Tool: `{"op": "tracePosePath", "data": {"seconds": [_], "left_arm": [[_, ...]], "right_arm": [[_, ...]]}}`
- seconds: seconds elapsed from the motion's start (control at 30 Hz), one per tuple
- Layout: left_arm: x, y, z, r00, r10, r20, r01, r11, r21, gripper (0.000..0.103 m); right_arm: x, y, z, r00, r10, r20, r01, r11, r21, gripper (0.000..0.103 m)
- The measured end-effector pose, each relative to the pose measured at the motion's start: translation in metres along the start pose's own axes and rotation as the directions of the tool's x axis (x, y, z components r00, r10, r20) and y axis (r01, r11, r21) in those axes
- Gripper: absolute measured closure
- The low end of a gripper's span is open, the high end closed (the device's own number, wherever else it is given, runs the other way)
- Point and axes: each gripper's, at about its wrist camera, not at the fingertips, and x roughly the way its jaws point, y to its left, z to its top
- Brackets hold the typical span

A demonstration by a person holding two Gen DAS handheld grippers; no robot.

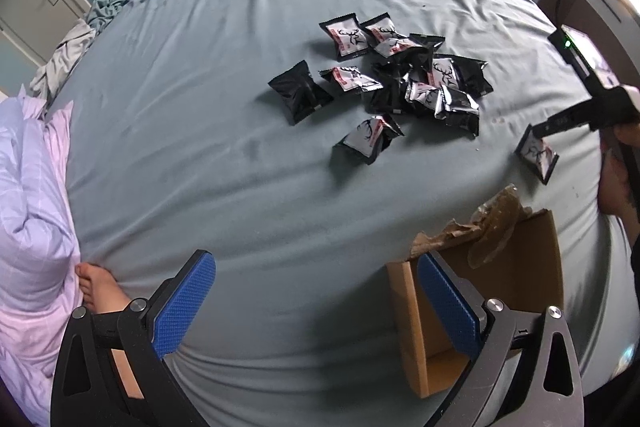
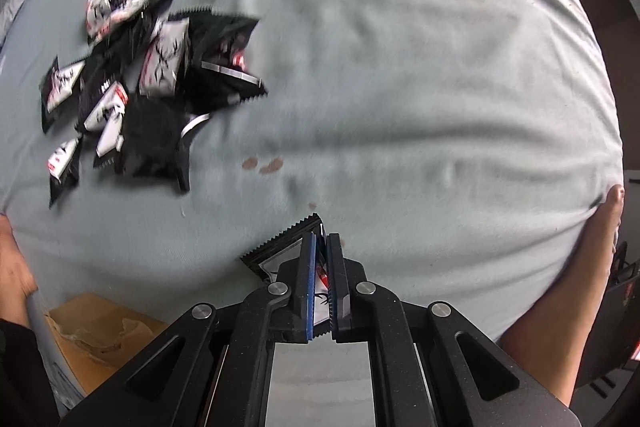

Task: Organize snacks
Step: 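Close the right gripper on the white deer-print snack packet, then carry the packet over the cardboard box and open the right gripper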

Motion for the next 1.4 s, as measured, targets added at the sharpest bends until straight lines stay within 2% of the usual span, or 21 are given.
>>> {"op": "tracePosePath", "data": {"seconds": [0.13, 0.27, 0.3, 0.4, 0.47, 0.53, 0.57, 0.6, 0.63, 0.67, 0.77, 0.87, 0.93, 1.0, 1.13, 1.17, 1.2, 1.23, 1.3, 1.4], "left_arm": [[0.006, 0.000, 0.005, 0.997, 0.046, 0.057, -0.049, 0.998, 0.045, 0.000], [0.017, -0.001, 0.022, 0.995, 0.026, 0.097, -0.035, 0.995, 0.090, 0.000], [0.022, -0.004, 0.028, 0.993, 0.038, 0.108, -0.051, 0.992, 0.115, 0.000], [0.049, -0.024, 0.045, 0.993, 0.070, 0.093, -0.089, 0.971, 0.220, 0.000], [0.072, -0.043, 0.056, 0.996, 0.071, 0.060, -0.086, 0.946, 0.311, 0.000], [0.092, -0.063, 0.064, 0.994, 0.098, 0.050, -0.110, 0.917, 0.384, 0.000], [0.104, -0.073, 0.068, 0.991, 0.126, 0.054, -0.137, 0.902, 0.410, 0.000], [0.111, -0.079, 0.071, 0.988, 0.140, 0.060, -0.152, 0.896, 0.418, 0.000], [0.119, -0.083, 0.073, 0.988, 0.141, 0.058, -0.152, 0.898, 0.413, 0.000], [0.124, -0.084, 0.075, 0.990, 0.133, 0.041, -0.138, 0.903, 0.407, 0.000], [0.142, -0.083, 0.078, 0.995, 0.100, -0.029, -0.081, 0.920, 0.382, 0.000], [0.157, -0.077, 0.084, 0.992, 0.113, -0.053, -0.087, 0.934, 0.347, 0.001], [0.164, -0.072, 0.090, 0.991, 0.116, -0.064, -0.090, 0.944, 0.316, 0.002], [0.170, -0.066, 0.094, 0.992, 0.090, -0.088, -0.062, 0.958, 0.280, 0.002], [0.176, -0.062, 0.102, 0.992, 0.054, -0.111, -0.024, 0.968, 0.249, 0.002], [0.176, -0.062, 0.103, 0.992, 0.055, -0.109, -0.027, 0.969, 0.247, 0.002], [0.176, -0.061, 0.104, 0.993, 0.060, -0.105, -0.033, 0.969, 0.246, 0.002], [0.175, -0.061, 0.105, 0.993, 0.068, -0.096, -0.042, 0.969, 0.245, 0.002], [0.173, -0.061, 0.109, 0.993, 0.080, -0.084, -0.057, 0.967, 0.248, 0.002], [0.173, -0.060, 0.112, 0.993, 0.089, -0.082, -0.067, 0.967, 0.244, 0.002]], "right_arm": [[-0.020, -0.003, 0.007, 0.999, 0.015, 0.041, -0.016, 1.000, 0.017, 0.101], [-0.032, -0.001, 0.000, 0.998, 0.033, 0.054, -0.034, 0.999, 0.026, 0.101], [-0.037, 0.000, 0.004, 0.998, 0.039, 0.054, -0.040, 0.999, 0.027, 0.101], [-0.040, -0.004, 0.002, 0.997, 0.082, 0.006, -0.082, 0.997, 0.008, 0.100], [-0.039, 0.002, 0.000, 0.999, 0.042, -0.008, -0.043, 0.998, -0.045, 0.100], [-0.036, 0.011, -0.005, 1.000, 0.020, 0.009, -0.019, 0.990, -0.139, 0.090], [-0.036, 0.013, -0.008, 1.000, 0.019, 0.024, -0.015, 0.986, -0.164, 0.070], [-0.036, 0.015, -0.012, 0.999, 0.027, 0.040, -0.019, 0.983, -0.185, 0.044], [-0.036, 0.015, -0.014, 0.998, 0.039, 0.049, -0.029, 0.979, -0.200, 0.035], [-0.035, 0.016, -0.016, 0.997, 0.052, 0.049, -0.041, 0.976, -0.214, 0.032], [-0.024, 0.015, -0.015, 0.999, 0.046, 0.024, -0.040, 0.978, -0.203, 0.032], [-0.008, 0.015, -0.011, 1.000, 0.027, -0.013, -0.029, 0.980, -0.195, 0.032], [0.005, 0.015, -0.008, 0.999, -0.005, -0.044, -0.004, 0.980, -0.199, 0.032], [0.018, 0.014, -0.006, 0.995, -0.056, -0.085, 0.037, 0.978, -0.205, 0.032], [0.025, 0.019, -0.010, 0.992, -0.103, -0.074, 0.081, 0.965, -0.251, 0.032], [0.024, 0.020, -0.011, 0.993, -0.104, -0.061, 0.084, 0.961, -0.263, 0.036], [0.023, 0.021, -0.013, 0.994, -0.102, -0.049, 0.085, 0.958, -0.272, 0.055], [0.023, 0.021, -0.015, 0.992, -0.121, -0.042, 0.105, 0.955, -0.278, 0.063], [0.020, 0.018, -0.018, 0.990, -0.135, -0.031, 0.121, 0.953, -0.277, 0.066], [0.009, 0.011, -0.020, 0.994, -0.108, 0.011, 0.107, 0.966, -0.236, 0.069]]}}
